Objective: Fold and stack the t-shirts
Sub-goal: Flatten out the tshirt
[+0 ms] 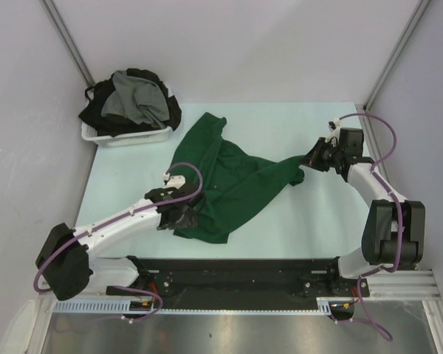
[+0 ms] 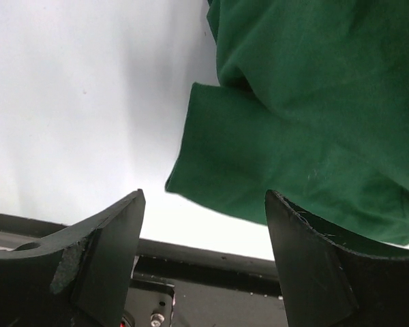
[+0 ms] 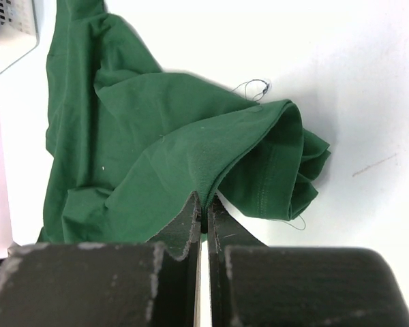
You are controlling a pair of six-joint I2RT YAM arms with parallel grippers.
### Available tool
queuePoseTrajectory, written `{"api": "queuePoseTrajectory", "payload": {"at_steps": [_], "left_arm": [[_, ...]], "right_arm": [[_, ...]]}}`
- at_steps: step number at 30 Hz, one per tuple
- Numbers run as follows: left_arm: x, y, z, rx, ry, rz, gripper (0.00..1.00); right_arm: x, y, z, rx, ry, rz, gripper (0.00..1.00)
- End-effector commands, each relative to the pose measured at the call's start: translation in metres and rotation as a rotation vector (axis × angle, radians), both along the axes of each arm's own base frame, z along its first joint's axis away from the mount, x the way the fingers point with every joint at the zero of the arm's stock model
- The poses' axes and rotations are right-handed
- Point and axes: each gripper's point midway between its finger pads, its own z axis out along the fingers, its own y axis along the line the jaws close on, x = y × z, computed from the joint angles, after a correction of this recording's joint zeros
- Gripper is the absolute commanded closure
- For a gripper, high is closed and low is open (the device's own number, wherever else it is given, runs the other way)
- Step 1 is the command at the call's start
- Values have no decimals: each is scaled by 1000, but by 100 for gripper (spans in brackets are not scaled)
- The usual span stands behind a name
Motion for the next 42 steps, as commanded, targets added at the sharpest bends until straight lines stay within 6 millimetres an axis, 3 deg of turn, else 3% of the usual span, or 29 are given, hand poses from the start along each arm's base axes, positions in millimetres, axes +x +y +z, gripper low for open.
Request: {"api": "queuePoseTrajectory", "payload": {"at_steps": [1, 15, 28, 31, 35, 39, 42], "left_arm": [[7, 0, -12, 12, -25, 0, 23], [15, -2, -35, 1, -78, -77, 24], [38, -26, -26, -3, -107, -202, 28], [40, -32, -25, -13, -101, -222, 37], [44, -35, -17, -19, -116, -227, 64], [58, -44, 4, -15, -145, -243, 81], [72, -49, 24, 13, -178, -254, 100]], "right_arm": [[8, -1, 27, -18, -67, 13, 100], [7, -1, 34, -55, -53, 29, 100], [10, -4, 37, -66, -49, 18, 100], [10, -5, 37, -67, -51, 20, 100], [10, -4, 37, -61, -50, 20, 100], [12, -2, 38, -54, -54, 26, 100], [12, -1, 38, -52, -55, 28, 100]]}}
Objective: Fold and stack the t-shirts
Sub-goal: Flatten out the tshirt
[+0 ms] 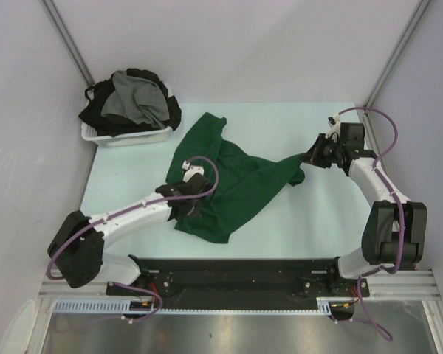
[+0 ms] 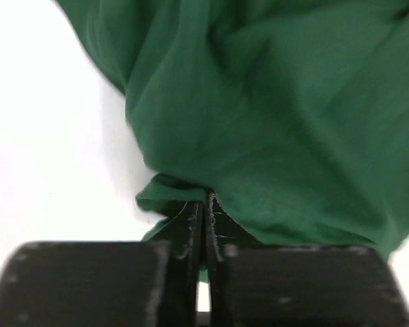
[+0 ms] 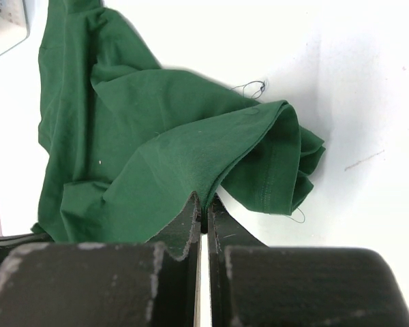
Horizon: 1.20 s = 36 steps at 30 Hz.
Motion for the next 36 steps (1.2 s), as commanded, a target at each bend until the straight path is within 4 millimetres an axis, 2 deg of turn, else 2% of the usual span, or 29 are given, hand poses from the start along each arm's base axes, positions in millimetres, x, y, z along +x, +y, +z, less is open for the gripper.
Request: {"api": "queuePoseTrajectory", "payload": {"at_steps": [1, 7, 8, 10, 11, 13, 14, 15, 16, 17, 18, 19, 20, 21, 22, 23, 24, 25, 26, 27, 28, 29, 30, 31, 32, 33, 34, 35, 36], "left_arm": [[31, -10, 40, 25, -101, -15, 100], [72, -18, 81, 101, -206, -33, 100], [84, -19, 93, 107, -237, -17, 100], [95, -17, 110, 116, -263, -10, 100], [109, -16, 135, 94, -315, 18, 100], [124, -14, 165, 77, -376, 23, 100], [139, -8, 200, 52, -444, 50, 100], [146, -3, 212, 57, -455, 69, 100], [157, 9, 228, 48, -482, 114, 100], [166, 14, 260, 5, -546, 149, 100], [173, 19, 274, -17, -574, 175, 100], [183, 30, 286, -31, -603, 211, 100], [189, 34, 317, -68, -667, 231, 100], [193, 37, 331, -86, -692, 245, 100], [205, 45, 336, -88, -703, 273, 100], [207, 49, 363, -142, -761, 304, 100], [212, 49, 377, -177, -798, 307, 100], [219, 52, 386, -184, -825, 320, 100], [218, 53, 418, -208, -899, 321, 100], [220, 55, 440, -226, -960, 328, 100], [222, 59, 470, -252, -1038, 357, 100], [221, 62, 494, -262, -1110, 362, 100], [219, 64, 516, -275, -1171, 360, 100], [210, 69, 546, -277, -1256, 353, 100], [204, 73, 575, -314, -1362, 362, 100], [196, 75, 591, -319, -1421, 360, 100], [195, 77, 594, -280, -1448, 360, 100], [180, 85, 619, -332, -1541, 387, 100], [176, 88, 626, -318, -1568, 386, 100]], "right_arm": [[12, 1, 24, -2, -75, 10, 100], [21, -4, 31, -46, -103, -24, 100], [29, -7, 40, -56, -129, -39, 100], [41, -9, 61, -57, -185, -59, 100], [51, -9, 83, -61, -243, -70, 100], [66, -7, 122, -55, -363, -89, 100], [73, -11, 140, -61, -412, -118, 100], [81, -2, 177, -51, -514, -112, 100], [87, 0, 192, -54, -546, -130, 100], [93, 1, 211, -48, -582, -138, 100], [103, 2, 238, -42, -628, -145, 100], [109, 3, 255, -43, -659, -163, 100], [113, 5, 269, -37, -687, -167, 100], [122, 6, 293, -28, -742, -174, 100], [125, 10, 305, -24, -768, -175, 100], [132, 11, 311, -25, -780, -175, 100], [134, 12, 322, -22, -792, -174, 100], [143, 13, 342, -15, -832, -181, 100], [144, 12, 353, -13, -853, -186, 100], [146, 11, 364, -4, -884, -198, 100], [149, 5, 384, 5, -932, -230, 100], [151, 1, 392, 8, -943, -241, 100], [156, 0, 396, 7, -947, -245, 100], [153, -1, 424, 15, -1018, -248, 100], [152, 0, 431, 15, -1043, -243, 100], [148, 1, 443, 17, -1087, -236, 100], [145, -2, 453, 5, -1129, -254, 100], [135, -4, 471, 14, -1199, -270, 100], [131, -7, 480, 21, -1229, -285, 100]]}}
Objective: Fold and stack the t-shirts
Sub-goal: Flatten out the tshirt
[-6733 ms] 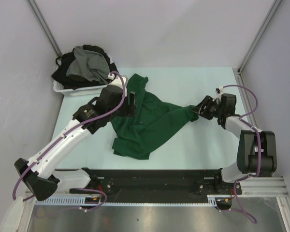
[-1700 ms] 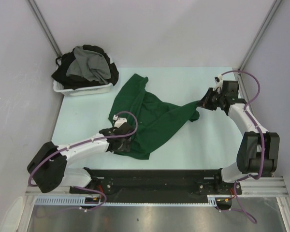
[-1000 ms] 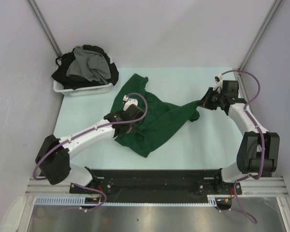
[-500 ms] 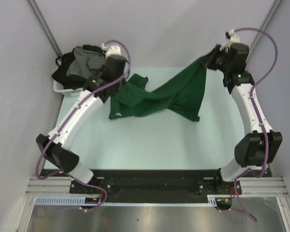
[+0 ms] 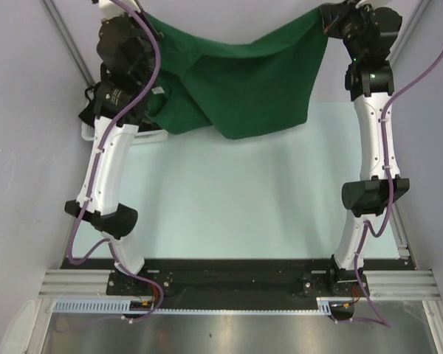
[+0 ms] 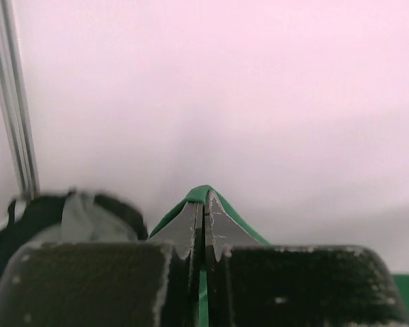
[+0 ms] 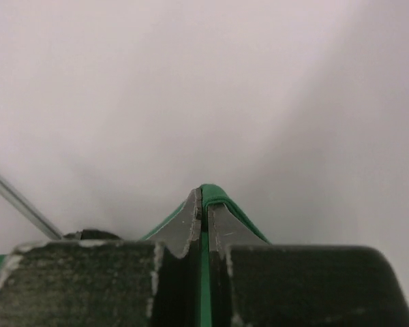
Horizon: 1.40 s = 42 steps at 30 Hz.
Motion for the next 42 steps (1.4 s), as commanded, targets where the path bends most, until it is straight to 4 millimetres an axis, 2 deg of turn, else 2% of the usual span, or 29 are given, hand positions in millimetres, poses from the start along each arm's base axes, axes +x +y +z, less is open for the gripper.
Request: {"api": "queuePoseTrajectory", "payload": {"at_steps": [1, 4, 5, 6, 7, 9, 12, 14, 15, 16, 17, 19, 20, 23, 24, 25, 27, 29, 30, 32, 33, 34, 35, 36, 37, 39, 40, 41, 42], "left_arm": [[-58, 36, 105, -33, -357, 97, 100], [-70, 41, 123, -32, -424, 101, 100], [-75, 44, 131, -48, -463, 109, 100], [-68, 44, 127, -42, -452, 117, 100], [-68, 46, 129, -56, -454, 122, 100], [-47, 45, 102, -31, -350, 139, 100], [-18, 34, 53, 9, -179, 133, 100], [3, 25, 14, 14, -65, 115, 100], [9, 23, 3, 17, -34, 115, 100], [19, 17, -10, 15, -1, 102, 100], [25, 14, -23, 32, 45, 88, 100], [31, 10, -30, 40, 70, 76, 100], [39, 7, -42, 58, 105, 74, 100], [45, 2, -46, 71, 107, 59, 100], [46, 4, -45, 70, 106, 62, 100], [47, 4, -46, 62, 102, 62, 100], [51, 4, -50, 51, 107, 66, 100], [56, 2, -52, 42, 103, 49, 100], [61, 2, -55, 35, 107, 45, 100], [63, -1, -48, 21, 72, 23, 100], [63, -2, -42, 25, 48, 10, 100], [61, -3, -23, 8, -25, 0, 100], [58, -5, -12, 2, -66, -11, 100], [50, -4, 7, -13, -125, -21, 100], [42, -5, 35, -41, -234, -44, 100], [26, -15, 67, -39, -359, -113, 100], [4, -11, 97, -62, -473, -128, 100], [-8, -14, 110, -69, -515, -147, 100], [-17, -17, 119, -67, -545, -172, 100]], "right_arm": [[-40, -16, 84, 33, -268, -70, 100], [-52, -17, 111, 38, -377, -82, 100], [-50, -20, 115, 54, -396, -95, 100], [-46, -28, 115, 75, -396, -115, 100], [-42, -32, 112, 118, -376, -102, 100], [-21, -35, 86, 142, -291, -91, 100], [12, -38, 25, 131, -100, -104, 100], [25, -43, -6, 136, 2, -122, 100], [36, -45, -25, 139, 51, -122, 100], [37, -45, -27, 147, 67, -122, 100], [41, -46, -43, 145, 122, -129, 100], [48, -47, -55, 141, 158, -140, 100], [49, -48, -62, 138, 184, -142, 100], [49, -44, -66, 148, 199, -127, 100], [49, -46, -66, 155, 202, -128, 100], [50, -59, -66, 177, 203, -146, 100], [53, -63, -71, 211, 218, -140, 100], [60, -59, -75, 285, 231, -86, 100], [61, -59, -73, 307, 224, -67, 100], [60, -50, -48, 292, 121, -18, 100], [55, -39, -34, 268, 65, 2, 100], [47, -33, -6, 242, -44, 17, 100], [42, -34, 9, 183, -115, -10, 100], [29, -21, 32, 158, -196, 2, 100], [16, -11, 56, 136, -295, 13, 100], [-2, -8, 81, 118, -387, 8, 100], [-13, -4, 93, 119, -424, 23, 100], [-21, 1, 98, 104, -435, 43, 100], [-38, 5, 110, 88, -448, 60, 100]]}}
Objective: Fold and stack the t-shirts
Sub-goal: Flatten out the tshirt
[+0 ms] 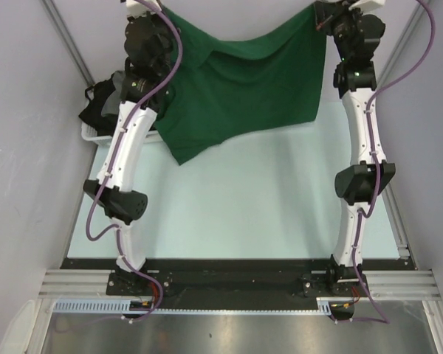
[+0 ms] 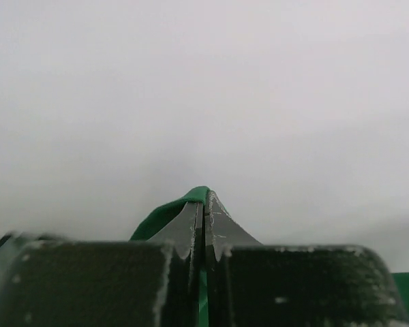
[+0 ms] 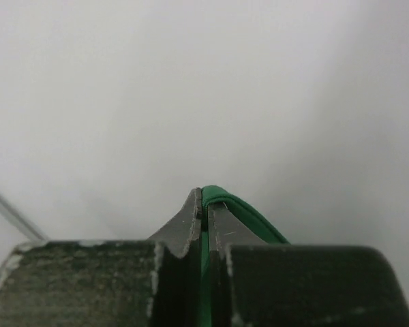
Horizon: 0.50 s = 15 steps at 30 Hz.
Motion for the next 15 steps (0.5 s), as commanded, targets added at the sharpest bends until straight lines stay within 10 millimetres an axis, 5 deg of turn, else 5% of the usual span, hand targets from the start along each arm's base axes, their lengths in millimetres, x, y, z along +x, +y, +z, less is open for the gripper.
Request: {"api": "queuePoseTrajectory", "payload": {"at_steps": [1, 4, 5, 6, 7, 8, 9, 10, 11, 12, 14, 15], "left_arm": [[-113, 11, 154, -104, -478, -125, 100], [-128, 2, 141, -116, -387, -158, 100], [-159, 6, 151, -135, -398, -181, 100], [-149, -5, 116, -106, -289, -197, 100], [-155, -6, 103, -104, -253, -202, 100], [-195, 5, 111, -129, -277, -230, 100], [-181, -7, 60, -90, -151, -237, 100], [-187, -4, 41, -96, -101, -231, 100], [-197, -2, 26, -97, -63, -248, 100], [-210, 3, -11, -76, 31, -252, 100], [-224, 15, -48, -102, 125, -230, 100], [-238, 24, -79, -74, 199, -222, 100]], "right_arm": [[-103, 24, 131, -83, -374, 46, 100], [-129, 31, 126, -118, -278, 66, 100], [-141, 31, 127, -111, -257, 58, 100], [-142, 29, 108, -109, -170, 44, 100], [-179, 23, 125, -93, -186, 23, 100], [-166, 18, 88, -85, -76, -8, 100], [-170, 13, 67, -78, 10, -31, 100], [-198, 5, 74, -61, 15, -57, 100], [-190, -4, 36, -65, 119, -106, 100], [-199, -10, 17, -72, 181, -134, 100], [-226, -27, -4, -71, 234, -209, 100], [-225, -31, -56, -100, 372, -228, 100]]}}
